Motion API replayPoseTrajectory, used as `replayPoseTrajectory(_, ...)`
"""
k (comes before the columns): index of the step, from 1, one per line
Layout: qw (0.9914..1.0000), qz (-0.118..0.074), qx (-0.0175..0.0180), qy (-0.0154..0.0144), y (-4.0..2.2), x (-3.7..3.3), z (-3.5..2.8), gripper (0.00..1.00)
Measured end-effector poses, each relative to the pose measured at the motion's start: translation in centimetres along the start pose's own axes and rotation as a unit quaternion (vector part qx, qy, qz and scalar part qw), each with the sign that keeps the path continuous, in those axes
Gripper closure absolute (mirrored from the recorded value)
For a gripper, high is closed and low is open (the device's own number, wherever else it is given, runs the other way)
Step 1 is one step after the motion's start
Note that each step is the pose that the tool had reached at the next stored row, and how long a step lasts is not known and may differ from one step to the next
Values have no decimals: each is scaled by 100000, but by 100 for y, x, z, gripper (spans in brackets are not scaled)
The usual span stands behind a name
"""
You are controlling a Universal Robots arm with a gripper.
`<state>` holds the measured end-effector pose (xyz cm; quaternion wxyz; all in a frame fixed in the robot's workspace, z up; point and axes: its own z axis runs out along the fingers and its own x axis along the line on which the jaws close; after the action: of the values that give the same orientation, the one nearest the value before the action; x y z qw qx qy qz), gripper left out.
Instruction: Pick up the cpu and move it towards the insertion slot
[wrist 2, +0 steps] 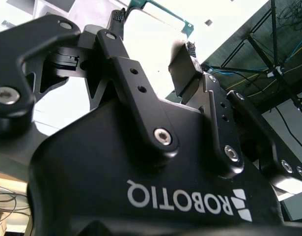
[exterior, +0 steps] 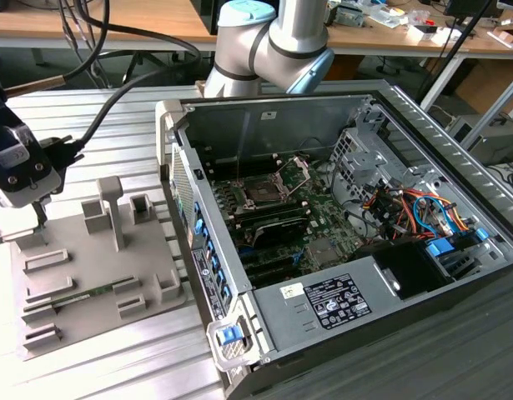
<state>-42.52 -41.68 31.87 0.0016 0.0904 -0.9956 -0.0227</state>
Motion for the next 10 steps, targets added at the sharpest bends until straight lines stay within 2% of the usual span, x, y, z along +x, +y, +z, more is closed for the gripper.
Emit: replayPoseTrajectory(10,100000,0,-5,-4,1,0,-30,45)
